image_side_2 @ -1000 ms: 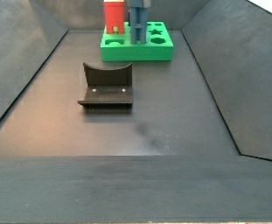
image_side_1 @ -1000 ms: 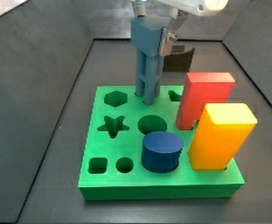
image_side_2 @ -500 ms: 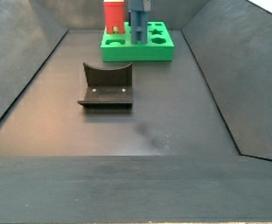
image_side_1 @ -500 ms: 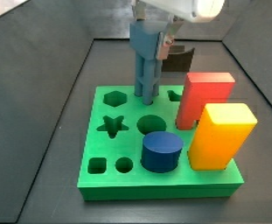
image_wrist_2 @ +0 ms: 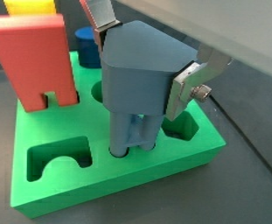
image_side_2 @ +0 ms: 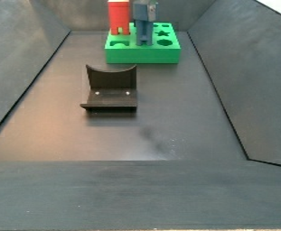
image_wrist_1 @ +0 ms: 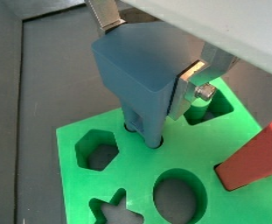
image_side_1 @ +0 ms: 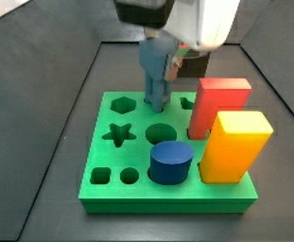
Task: Pick up the 3 prong object. Move up. Place the 3 prong object on the fixture. Regrasp the 3 prong object. Move to above the board. Insert the 3 prong object.
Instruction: Insert the 3 prong object.
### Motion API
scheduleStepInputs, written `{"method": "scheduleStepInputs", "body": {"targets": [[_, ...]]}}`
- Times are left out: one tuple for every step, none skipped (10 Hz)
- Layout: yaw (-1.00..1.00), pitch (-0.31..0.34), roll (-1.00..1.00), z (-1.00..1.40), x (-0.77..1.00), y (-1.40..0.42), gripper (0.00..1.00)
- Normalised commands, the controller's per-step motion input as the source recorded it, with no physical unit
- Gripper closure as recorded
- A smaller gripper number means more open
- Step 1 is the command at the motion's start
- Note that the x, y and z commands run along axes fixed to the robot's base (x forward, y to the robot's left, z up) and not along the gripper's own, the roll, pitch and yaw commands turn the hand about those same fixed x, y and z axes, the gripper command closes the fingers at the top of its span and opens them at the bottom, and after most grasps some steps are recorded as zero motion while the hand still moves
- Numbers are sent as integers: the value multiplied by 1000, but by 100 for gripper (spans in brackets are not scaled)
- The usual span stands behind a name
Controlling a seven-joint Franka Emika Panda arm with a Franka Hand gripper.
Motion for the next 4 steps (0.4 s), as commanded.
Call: {"method": "scheduleStepInputs", "body": {"targets": [[-260,220,176,-626,257,86,100],[-237,200,170,-694,297,40,100],[-231,196,164,-709,297,20,100],[0,0,0,0,0,0,100]]}}
